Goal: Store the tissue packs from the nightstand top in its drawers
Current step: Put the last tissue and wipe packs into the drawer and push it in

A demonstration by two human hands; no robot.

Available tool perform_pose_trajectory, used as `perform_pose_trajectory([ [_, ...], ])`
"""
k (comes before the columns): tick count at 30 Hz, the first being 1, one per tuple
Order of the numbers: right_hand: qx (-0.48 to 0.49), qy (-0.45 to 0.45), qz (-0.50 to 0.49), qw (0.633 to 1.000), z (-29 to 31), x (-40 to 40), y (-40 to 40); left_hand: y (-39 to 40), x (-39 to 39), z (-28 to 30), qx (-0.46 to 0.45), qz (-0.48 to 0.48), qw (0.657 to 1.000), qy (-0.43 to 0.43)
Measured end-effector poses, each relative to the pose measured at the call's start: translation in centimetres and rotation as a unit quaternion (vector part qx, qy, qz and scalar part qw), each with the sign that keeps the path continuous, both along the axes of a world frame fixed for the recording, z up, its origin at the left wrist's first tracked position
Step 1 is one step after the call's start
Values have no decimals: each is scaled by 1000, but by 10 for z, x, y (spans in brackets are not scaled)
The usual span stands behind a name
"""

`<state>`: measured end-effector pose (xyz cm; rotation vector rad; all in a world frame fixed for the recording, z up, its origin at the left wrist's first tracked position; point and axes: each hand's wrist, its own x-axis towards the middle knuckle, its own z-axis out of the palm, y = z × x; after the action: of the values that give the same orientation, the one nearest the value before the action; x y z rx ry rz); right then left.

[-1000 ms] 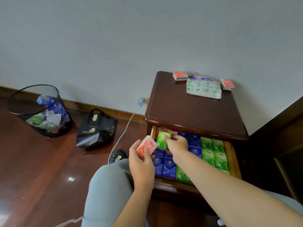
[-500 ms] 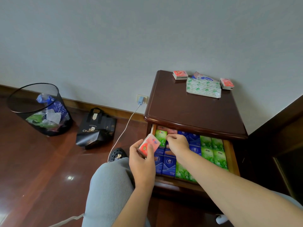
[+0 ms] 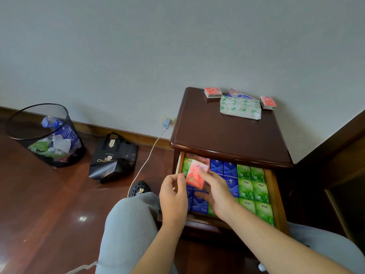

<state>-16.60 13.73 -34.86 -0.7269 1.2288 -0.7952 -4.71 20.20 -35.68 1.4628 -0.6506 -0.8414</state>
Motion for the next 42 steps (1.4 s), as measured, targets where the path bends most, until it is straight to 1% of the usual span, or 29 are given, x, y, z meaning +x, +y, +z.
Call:
perform_pose_trajectory([
  [1, 8, 19, -39, 999, -1, -4, -5, 0, 0, -1, 4, -14, 1000, -19],
  [2, 6, 73, -63, 995, -2, -8, -10, -2, 1, -2, 5, -30, 998, -59],
  [3, -5, 144, -76, 987, -4, -13, -15, -4, 3, -2, -1, -50, 991, -126],
  [4, -20, 209, -88, 974, -6, -17, -20, -7, 4, -2, -10, -76, 976, -206],
  [5, -36, 252, -102, 962, -8, -21, -26, -11, 6, -1, -21, -101, 952, -287],
  [7, -65, 286, -116, 949, -13, -25, -35, -21, 8, -2, -22, -152, 889, -432],
  [9, -86, 310, -97, 942, -17, -25, -43, -29, 7, -4, 21, -207, 814, -542],
  [10, -95, 321, -83, 939, -18, -24, -46, -32, 7, -7, 50, -231, 780, -580],
  [11, -104, 332, -72, 935, -20, -22, -49, -35, 6, -9, 72, -251, 754, -603],
  [12, -111, 345, -66, 930, -22, -21, -52, -38, 7, -12, 90, -265, 736, -616],
  [15, -110, 373, -62, 919, -27, -15, -57, -46, 11, -13, 130, -286, 708, -633],
  [18, -101, 391, -56, 913, -32, -11, -60, -48, 16, -14, 138, -305, 682, -650],
  [20, -99, 395, -56, 912, -35, -9, -60, -48, 18, -14, 136, -313, 681, -648],
  [25, -110, 404, -52, 907, -37, -5, -59, -49, 17, -11, 141, -324, 694, -628],
  [28, -103, 401, -50, 909, -36, -4, -60, -49, 16, -10, 143, -325, 698, -622],
  [33, -98, 416, -55, 903, -34, -1, -61, -50, 16, -10, 149, -332, 704, -610],
  [38, -97, 415, -54, 903, -31, -1, -62, -51, 17, -12, 135, -334, 711, -603],
  [40, -96, 430, -59, 896, -26, -2, -60, -52, 17, -9, 124, -335, 728, -586],
  [42, -80, 433, -72, 895, -18, -6, -54, -51, 18, -4, 94, -304, 759, -568],
])
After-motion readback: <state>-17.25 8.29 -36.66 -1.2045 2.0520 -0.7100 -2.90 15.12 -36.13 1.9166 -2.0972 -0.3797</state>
